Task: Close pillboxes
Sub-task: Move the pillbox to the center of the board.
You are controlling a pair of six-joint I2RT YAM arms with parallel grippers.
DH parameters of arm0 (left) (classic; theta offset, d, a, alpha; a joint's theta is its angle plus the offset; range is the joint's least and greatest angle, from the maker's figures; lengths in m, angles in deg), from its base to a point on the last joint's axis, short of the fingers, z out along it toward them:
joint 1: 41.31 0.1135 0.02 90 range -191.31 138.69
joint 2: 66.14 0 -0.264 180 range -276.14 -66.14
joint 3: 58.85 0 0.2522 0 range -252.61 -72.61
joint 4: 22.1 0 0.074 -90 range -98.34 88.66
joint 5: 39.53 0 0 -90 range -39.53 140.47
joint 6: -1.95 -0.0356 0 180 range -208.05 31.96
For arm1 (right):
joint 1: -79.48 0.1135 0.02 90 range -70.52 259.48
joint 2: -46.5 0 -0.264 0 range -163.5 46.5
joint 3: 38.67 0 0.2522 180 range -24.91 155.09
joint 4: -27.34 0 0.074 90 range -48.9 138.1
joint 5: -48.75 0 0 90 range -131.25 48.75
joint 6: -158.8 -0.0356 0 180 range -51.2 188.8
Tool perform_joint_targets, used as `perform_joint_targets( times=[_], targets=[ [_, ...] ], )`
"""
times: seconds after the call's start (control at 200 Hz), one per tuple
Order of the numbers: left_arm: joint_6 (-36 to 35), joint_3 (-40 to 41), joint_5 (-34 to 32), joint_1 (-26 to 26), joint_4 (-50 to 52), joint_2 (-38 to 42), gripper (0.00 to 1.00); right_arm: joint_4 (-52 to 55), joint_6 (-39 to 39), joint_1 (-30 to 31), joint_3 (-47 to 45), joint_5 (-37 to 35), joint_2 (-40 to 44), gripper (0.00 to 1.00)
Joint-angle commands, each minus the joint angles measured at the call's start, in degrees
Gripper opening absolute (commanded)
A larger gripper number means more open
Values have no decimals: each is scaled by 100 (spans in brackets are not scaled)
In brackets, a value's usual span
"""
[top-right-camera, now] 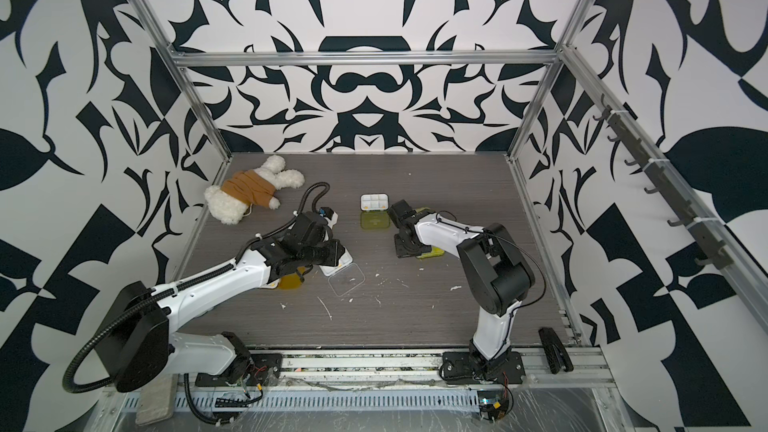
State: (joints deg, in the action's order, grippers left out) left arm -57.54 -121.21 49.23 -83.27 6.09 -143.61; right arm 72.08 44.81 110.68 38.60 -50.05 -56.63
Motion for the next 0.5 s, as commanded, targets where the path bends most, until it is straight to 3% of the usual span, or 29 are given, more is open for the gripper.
perform_joint_targets(
  times=[0.0,0.19,0.365,0.41,0.495],
  targets=[
    [-68,-228,-116,21,139,-83,18,236,92,0,205,0,388,3],
    [-147,-255,-334,218,401,-88,18,255,-81,480,292,102,788,18],
    [68,56,-331,625,436,138,20,289,-537,1598,418,-169,758,31],
    [125,140,-378,703,470,195,20,319,-704,1893,499,-508,688,32],
    [210,278,-431,806,488,300,23,243,-920,2380,697,-563,527,44]
  ],
)
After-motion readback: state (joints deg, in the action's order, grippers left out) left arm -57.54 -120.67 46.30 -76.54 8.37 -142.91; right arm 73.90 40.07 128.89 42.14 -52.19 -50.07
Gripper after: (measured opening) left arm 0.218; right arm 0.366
